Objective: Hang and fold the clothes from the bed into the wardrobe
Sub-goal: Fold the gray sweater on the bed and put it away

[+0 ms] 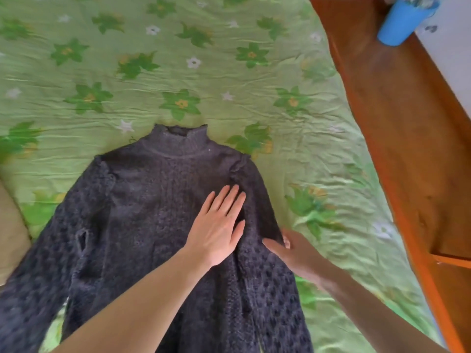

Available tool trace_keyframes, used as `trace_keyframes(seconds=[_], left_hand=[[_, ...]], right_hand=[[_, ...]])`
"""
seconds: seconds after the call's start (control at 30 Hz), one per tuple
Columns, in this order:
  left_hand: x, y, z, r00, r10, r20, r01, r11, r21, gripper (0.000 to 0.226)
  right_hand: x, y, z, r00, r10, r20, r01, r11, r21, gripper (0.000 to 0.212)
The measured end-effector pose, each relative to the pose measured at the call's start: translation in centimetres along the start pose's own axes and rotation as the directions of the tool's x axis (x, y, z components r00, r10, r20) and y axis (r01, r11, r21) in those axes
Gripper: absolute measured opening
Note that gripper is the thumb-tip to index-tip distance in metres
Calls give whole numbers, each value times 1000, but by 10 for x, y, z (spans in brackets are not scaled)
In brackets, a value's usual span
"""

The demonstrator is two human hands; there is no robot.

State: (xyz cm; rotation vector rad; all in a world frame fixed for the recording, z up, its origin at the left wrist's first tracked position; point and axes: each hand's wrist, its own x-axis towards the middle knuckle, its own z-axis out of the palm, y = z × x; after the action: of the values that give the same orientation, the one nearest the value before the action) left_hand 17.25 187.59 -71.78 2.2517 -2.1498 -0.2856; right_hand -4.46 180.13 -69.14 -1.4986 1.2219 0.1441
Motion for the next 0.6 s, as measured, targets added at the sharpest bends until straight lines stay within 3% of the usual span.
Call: trace_keyframes(seconds=[0.07, 0.1, 0.2, 0.27, 0.37, 0.43, 0.53, 0.6], left_hand=[[2, 8, -2, 999, -25, 27, 25, 1000, -8, 70], [3, 12, -4, 999, -39, 35, 39, 999, -19, 71], [9, 21, -11, 998, -24, 49, 26, 999, -30, 74], [15, 29, -15, 999, 11, 41, -10, 1000, -21, 72], [29, 44, -16, 998, 33, 49, -31, 999, -38, 71], [39, 53, -14, 996, 32, 82, -27, 998, -61, 73], [47, 63, -7, 989, 7, 151, 1, 999, -53, 74], [49, 68, -3, 985, -34, 171, 43, 998, -48, 78]], right_hand=[[-12, -1, -10, 998, 45, 43, -52, 981, 184, 27], [-14, 1, -18, 999, 50, -14, -45, 970, 237, 23], [-12, 11, -56, 957, -15, -290, 74, 979, 192, 14], [-11, 13, -87, 942, -8, -334, 61, 987, 149, 20], [-19, 18, -115, 991, 84, -105, -78, 995, 64, 49], [-28, 25, -116, 982, 168, 89, -169, 986, 6, 52], [-42, 32, -122, 958, 165, 234, -215, 954, 208, 33], [-52, 29, -138, 948, 157, 277, -252, 901, 352, 47]])
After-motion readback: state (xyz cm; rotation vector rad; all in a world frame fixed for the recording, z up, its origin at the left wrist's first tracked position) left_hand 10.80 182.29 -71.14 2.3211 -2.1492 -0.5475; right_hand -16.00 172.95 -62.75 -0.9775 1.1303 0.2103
